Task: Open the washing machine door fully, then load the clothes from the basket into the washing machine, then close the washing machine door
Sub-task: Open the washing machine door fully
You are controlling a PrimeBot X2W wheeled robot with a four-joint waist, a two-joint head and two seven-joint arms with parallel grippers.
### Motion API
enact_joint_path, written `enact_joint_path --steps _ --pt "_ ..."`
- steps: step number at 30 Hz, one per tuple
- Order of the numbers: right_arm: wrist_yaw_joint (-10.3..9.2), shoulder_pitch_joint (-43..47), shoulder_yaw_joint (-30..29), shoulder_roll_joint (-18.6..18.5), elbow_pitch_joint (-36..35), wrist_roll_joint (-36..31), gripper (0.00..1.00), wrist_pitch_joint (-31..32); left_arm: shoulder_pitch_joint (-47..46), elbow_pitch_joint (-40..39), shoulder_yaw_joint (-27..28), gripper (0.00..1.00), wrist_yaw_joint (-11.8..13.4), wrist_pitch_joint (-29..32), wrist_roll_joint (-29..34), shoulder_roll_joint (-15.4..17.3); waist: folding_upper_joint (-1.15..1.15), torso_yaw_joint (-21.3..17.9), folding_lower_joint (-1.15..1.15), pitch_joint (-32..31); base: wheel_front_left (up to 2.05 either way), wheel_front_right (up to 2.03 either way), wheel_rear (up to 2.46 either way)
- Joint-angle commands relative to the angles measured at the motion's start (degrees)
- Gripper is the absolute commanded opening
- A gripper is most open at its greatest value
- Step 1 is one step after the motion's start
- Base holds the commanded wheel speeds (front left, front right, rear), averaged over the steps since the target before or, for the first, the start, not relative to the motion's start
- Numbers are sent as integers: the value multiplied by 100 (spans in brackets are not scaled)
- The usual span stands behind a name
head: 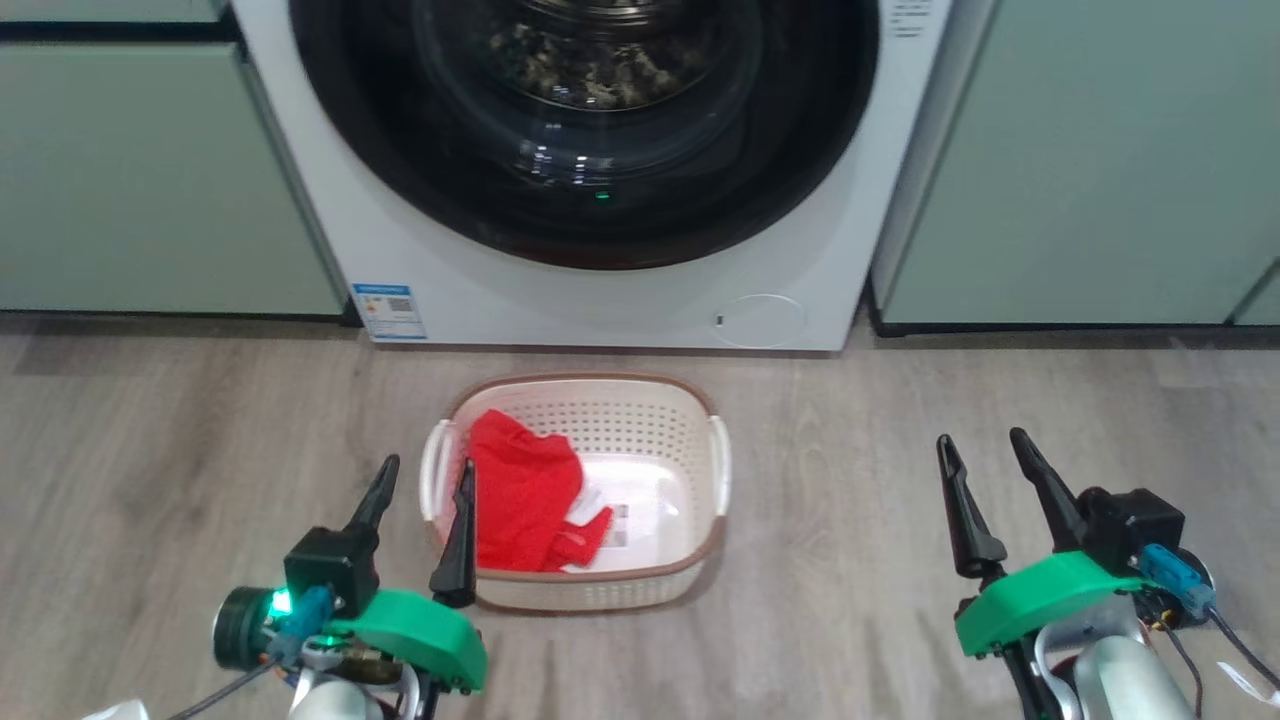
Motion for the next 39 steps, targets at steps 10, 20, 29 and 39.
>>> enact_joint_path --steps 10,20,29,39 --pt "0 -320 146 -77 -138 27 100 -77 -201 -264 211 100 32 -72 54 21 0 -88 0 -10 123 123 -246" --pt "0 -322 109 -77 -156 4 100 -77 -202 -373 154 100 226 -72 230 21 0 -126 0 -18 84 84 -167" --pt "0 -300 126 -77 -156 31 100 -77 -198 -367 169 100 188 -72 260 21 0 -110 0 -54 11 11 -22" --pt "0 -286 114 -77 -171 24 100 -77 -175 -374 173 100 170 -72 304 21 0 -117 0 -83 0 0 0"
